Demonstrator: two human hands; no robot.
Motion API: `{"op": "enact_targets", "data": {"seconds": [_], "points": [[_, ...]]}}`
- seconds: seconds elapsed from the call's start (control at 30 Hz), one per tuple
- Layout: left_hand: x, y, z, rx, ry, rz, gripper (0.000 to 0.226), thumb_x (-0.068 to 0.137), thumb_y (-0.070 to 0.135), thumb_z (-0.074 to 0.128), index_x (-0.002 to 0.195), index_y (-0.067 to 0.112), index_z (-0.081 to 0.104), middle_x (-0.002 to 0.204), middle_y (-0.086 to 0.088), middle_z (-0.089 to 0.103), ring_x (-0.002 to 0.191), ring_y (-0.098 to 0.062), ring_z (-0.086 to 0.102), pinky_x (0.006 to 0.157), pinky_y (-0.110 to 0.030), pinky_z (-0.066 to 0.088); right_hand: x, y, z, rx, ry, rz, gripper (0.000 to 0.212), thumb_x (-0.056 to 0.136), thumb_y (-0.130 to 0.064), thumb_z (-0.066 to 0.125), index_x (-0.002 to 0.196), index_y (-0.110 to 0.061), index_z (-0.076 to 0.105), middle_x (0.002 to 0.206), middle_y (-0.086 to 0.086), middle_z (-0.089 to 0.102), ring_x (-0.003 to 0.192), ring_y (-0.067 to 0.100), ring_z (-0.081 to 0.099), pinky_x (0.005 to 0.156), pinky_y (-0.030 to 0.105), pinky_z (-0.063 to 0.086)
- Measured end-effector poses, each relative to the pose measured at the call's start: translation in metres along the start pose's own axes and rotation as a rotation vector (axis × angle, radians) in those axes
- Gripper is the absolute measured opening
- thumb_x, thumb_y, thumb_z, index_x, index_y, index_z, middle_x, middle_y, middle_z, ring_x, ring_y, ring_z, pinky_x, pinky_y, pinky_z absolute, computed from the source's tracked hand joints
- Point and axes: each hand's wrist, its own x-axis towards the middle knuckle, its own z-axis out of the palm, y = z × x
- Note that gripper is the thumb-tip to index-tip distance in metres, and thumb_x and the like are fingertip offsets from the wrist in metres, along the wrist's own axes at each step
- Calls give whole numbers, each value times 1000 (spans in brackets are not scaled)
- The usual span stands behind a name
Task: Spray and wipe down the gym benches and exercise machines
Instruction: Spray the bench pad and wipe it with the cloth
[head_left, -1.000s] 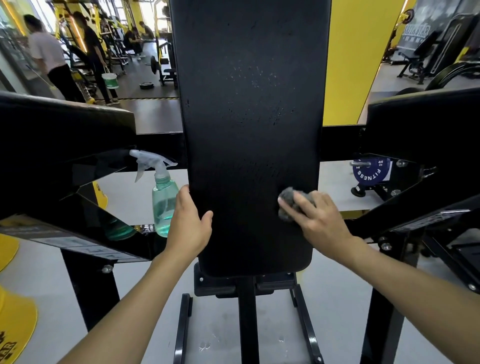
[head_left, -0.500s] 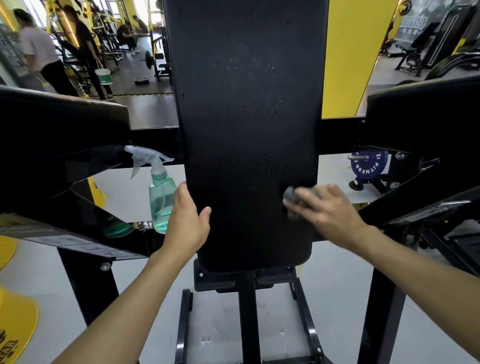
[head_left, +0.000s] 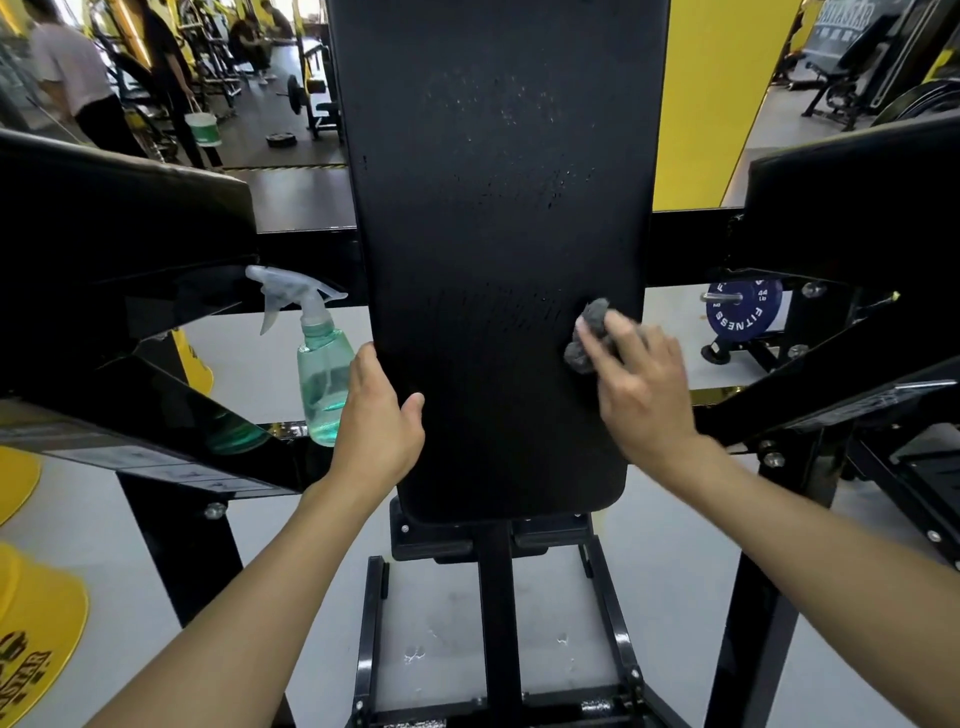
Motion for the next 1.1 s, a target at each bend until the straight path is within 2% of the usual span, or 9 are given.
{"op": "enact_targets", "data": {"seconds": [0.13, 0.2, 0.33, 0.4, 0.5, 0.57, 0.73, 0.93, 1.1], "points": [[0, 0, -1, 0, -2, 2, 70, 98, 14, 60, 154, 6, 18, 158, -11, 28, 144, -28, 33, 113, -35, 33, -44, -22, 1, 12, -248, -434, 42, 103, -9, 33, 141, -9, 49, 129, 11, 48, 85, 32, 52, 73, 42, 39], [0, 1, -1, 3, -1, 6, 70, 99, 14, 60, 154, 6, 18, 158, -11, 28, 144, -28, 33, 113, -34, 33, -25, -12, -6, -4, -275, -509, 44, 104, -10, 27, 138, -14, 54, 126, 7, 55, 86, 30, 53, 74, 41, 38], [0, 0, 0, 17, 5, 11, 69, 99, 14, 60, 153, 6, 19, 157, -12, 29, 143, -28, 33, 112, -35, 34, 17, -12, -6, 31, -33, -84, 42, 94, 2, 50, 130, -15, 64, 111, 12, 66, 77, 31, 55, 67, 41, 36], [0, -1, 1, 19, 8, 12, 68, 99, 14, 59, 153, 5, 19, 157, -12, 29, 143, -28, 34, 112, -35, 34, 7, -28, 0, 83, -6, -55, 45, 91, 4, 56, 134, -12, 59, 109, 16, 65, 76, 31, 53, 66, 41, 39], [0, -1, 0, 4, -2, 8, 68, 99, 14, 59, 153, 6, 18, 158, -12, 29, 143, -28, 33, 112, -33, 33, -25, -37, 1, 128, -204, -469, 36, 92, -2, 55, 127, -9, 57, 116, 17, 64, 80, 32, 54, 71, 41, 42], [1, -1, 0, -7, -4, 10, 68, 99, 14, 58, 153, 7, 18, 158, -11, 29, 143, -27, 34, 110, -31, 34, -13, -27, -2, 115, -242, -562, 27, 96, -5, 51, 119, -11, 63, 118, 13, 64, 81, 31, 56, 72, 41, 41], [2, -2, 2, -4, 7, 7, 67, 99, 13, 58, 152, 8, 18, 157, -10, 30, 142, -26, 35, 102, -23, 30, 23, -33, 1, 107, -17, -78, 28, 98, -6, 47, 114, -6, 70, 113, 15, 66, 75, 32, 54, 67, 41, 37], [2, -2, 1, -11, 1, 14, 66, 99, 13, 58, 152, 7, 19, 155, -10, 31, 141, -26, 35, 104, -23, 31, 3, -29, 2, 99, -249, -608, 28, 97, -4, 51, 121, -8, 66, 115, 12, 63, 79, 29, 54, 71, 41, 42], [3, -4, 2, -25, 9, 21, 63, 99, 12, 58, 150, 7, 22, 153, -8, 34, 138, -25, 39, 99, -22, 32, 42, -32, -3, 108, 12, -98, 24, 96, -4, 53, 112, -7, 72, 105, 13, 68, 68, 30, 54, 63, 40, 38]]}}
